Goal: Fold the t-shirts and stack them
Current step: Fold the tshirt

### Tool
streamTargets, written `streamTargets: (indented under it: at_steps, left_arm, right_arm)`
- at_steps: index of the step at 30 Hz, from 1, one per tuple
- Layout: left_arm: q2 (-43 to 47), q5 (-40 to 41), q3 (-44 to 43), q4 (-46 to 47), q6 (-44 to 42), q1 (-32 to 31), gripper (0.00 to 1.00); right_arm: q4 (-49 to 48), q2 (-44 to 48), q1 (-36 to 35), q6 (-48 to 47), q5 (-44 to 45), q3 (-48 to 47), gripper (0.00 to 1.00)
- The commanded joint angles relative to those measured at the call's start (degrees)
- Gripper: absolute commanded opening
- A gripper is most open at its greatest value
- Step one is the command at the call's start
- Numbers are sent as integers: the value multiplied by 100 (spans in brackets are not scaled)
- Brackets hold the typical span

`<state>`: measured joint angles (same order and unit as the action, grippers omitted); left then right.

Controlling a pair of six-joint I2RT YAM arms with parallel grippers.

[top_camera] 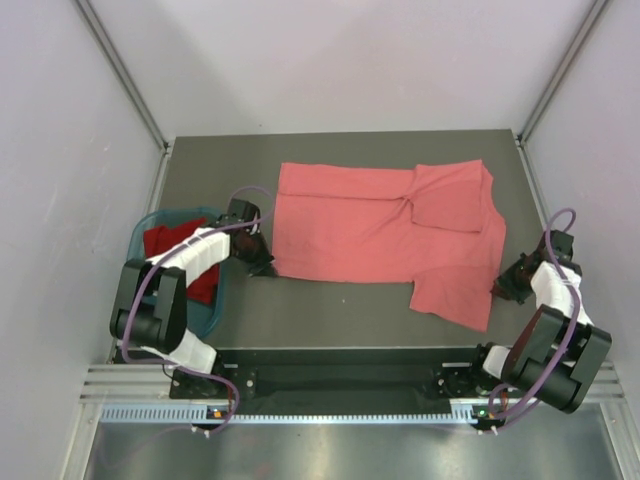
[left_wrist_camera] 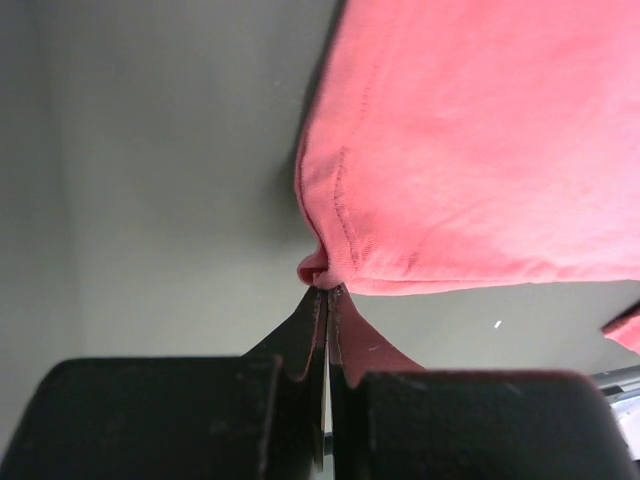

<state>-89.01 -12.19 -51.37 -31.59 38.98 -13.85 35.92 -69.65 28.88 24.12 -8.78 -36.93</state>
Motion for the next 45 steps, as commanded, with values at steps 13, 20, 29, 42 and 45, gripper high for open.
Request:
streamTargets:
  at_steps: [13,20,29,42,45]
  left_arm:
    - [526,243,-443,-119,118,31,0]
    - [446,462,-777,-207,241,31,0]
    - [60,770,-1665,-611,-13,31,0]
    - [-1100,647,-2683,-532,-145,57,0]
    - [-1337,656,-2999,-584,-207,75,0]
  right_arm:
    - [407,-56,-67,5,-124,-1088,0]
    - [337,-532,-146,-39,-370,-1589,0]
    - [38,-866,-339,145,-660,-1940,0]
    - [-129,-1858,-410,260,-819,-2942,0]
    - [-121,-2061,-410,304,-854,-3258,0]
